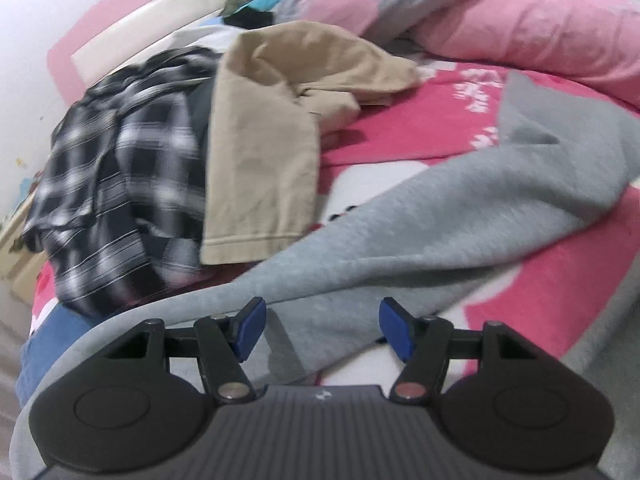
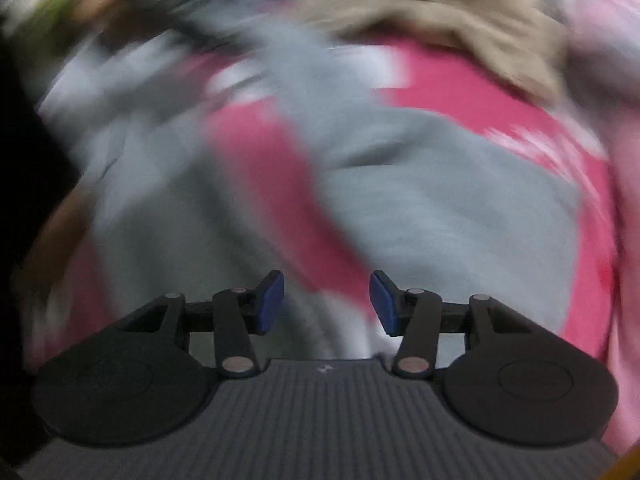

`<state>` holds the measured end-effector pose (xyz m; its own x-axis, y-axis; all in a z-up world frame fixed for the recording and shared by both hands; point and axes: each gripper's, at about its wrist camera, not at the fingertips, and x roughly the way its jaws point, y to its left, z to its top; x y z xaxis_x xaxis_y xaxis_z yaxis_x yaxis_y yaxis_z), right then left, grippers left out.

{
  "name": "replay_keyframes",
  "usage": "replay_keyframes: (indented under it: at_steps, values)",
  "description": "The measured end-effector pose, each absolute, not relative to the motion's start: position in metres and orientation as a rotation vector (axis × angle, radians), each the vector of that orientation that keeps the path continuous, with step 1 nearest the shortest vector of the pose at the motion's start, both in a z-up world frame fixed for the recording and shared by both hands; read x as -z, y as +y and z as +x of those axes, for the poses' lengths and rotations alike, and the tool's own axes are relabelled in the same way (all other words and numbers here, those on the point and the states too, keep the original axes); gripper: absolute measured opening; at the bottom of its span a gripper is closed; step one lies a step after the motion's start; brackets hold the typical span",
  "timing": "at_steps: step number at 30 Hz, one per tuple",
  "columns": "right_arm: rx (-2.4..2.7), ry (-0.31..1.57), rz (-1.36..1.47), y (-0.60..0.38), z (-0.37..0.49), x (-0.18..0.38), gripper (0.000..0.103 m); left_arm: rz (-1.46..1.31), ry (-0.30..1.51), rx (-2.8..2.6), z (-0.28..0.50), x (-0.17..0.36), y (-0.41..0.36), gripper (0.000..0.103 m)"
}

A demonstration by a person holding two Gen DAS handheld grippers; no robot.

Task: Fold clothes
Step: 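Grasp the grey sweatpants leg hem with the right gripper and lift it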

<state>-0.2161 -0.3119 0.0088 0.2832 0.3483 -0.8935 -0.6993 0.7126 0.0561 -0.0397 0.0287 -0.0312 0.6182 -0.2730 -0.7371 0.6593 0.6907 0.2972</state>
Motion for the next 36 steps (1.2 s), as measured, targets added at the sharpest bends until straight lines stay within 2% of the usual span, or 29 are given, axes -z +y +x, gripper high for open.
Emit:
replay_keyframes:
  at_steps: [6,10,11,12,14,20,23,28,36]
  values:
    - [-0.658,0.920,-0.544,-0.282,-0.195,0.003,0.046,0.606,0.705,0.571,-0.044,0.043,0.029,0.064]
    - [-0.676,0.947,-0.677,-0.269,-0.173,0.047,0.044,0.522,0.724,0.544,-0.045,0.042,0.039,0.064]
    - [-0.674,0.974,-0.725,-0.268,-0.174,0.057,0.036,0.503,0.726,0.537,-0.046,0.041,0.042,0.064]
    - [-0.665,0.969,-0.739,-0.270,-0.175,0.055,0.018,0.501,0.719,0.530,-0.048,0.040,0.044,0.064]
    - [-0.645,0.959,-0.766,-0.276,-0.178,0.052,0.007,0.506,0.699,0.521,-0.054,0.036,0.048,0.064]
    - [-0.501,0.842,-0.372,-0.323,-0.140,-0.026,0.006,0.515,0.652,0.482,-0.047,0.031,0.056,0.064]
    - [-0.419,0.793,-0.242,-0.344,-0.099,-0.039,0.006,0.519,0.614,0.476,-0.039,0.027,0.056,0.064]
    - [-0.296,0.831,-0.040,-0.360,-0.030,-0.027,0.006,0.613,0.537,0.507,-0.023,0.027,0.043,0.064]
    - [-0.161,0.832,-0.138,-0.349,0.045,0.021,0.007,0.623,0.543,0.461,0.014,0.041,0.029,0.064]
